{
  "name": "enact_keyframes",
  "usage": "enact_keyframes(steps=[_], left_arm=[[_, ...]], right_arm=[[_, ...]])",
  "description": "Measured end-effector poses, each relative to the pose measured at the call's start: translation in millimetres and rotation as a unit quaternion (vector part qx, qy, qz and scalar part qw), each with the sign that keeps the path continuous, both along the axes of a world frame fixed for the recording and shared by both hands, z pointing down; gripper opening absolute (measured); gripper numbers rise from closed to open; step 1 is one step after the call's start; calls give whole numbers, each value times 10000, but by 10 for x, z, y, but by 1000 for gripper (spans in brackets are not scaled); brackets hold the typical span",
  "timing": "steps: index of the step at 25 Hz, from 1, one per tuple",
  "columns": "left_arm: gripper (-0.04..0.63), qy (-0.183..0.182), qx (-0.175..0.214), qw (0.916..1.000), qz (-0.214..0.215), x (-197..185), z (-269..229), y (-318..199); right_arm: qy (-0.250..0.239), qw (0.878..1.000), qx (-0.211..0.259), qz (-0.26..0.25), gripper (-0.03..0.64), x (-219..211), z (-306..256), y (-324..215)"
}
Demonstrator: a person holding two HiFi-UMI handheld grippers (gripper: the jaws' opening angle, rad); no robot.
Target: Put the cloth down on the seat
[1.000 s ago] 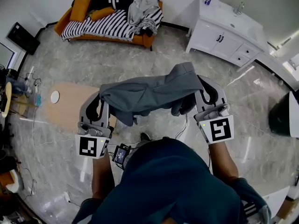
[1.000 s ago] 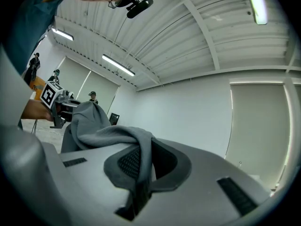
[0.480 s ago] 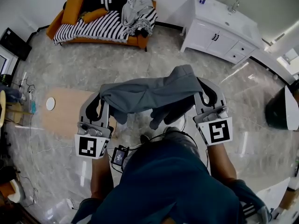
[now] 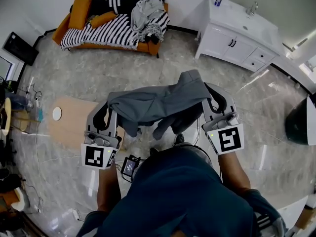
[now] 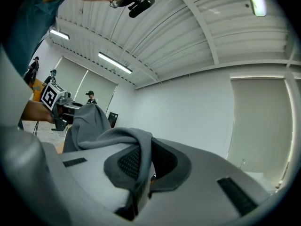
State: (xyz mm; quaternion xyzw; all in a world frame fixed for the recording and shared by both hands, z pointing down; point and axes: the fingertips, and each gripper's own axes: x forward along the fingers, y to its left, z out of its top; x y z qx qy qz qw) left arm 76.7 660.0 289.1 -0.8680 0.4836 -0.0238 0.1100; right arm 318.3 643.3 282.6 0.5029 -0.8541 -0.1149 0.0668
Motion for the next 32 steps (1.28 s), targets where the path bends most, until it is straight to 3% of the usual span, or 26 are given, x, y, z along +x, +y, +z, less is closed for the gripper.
enact_keyframes(steps=[10,17,32], left_arm=[[44,26,24,9998,-195,122,-19,-80],[44,-10,-72,9996,-275,335,54,-363],[44,93,26,9996,274,-215,3,-1267]], right_arm=[[-33,9998,-35,-188,20,143,-5,-142],[-4,9998,-108,-138,20,455,101,-520],[141,9992,21,362,20,-45,20,-1229]])
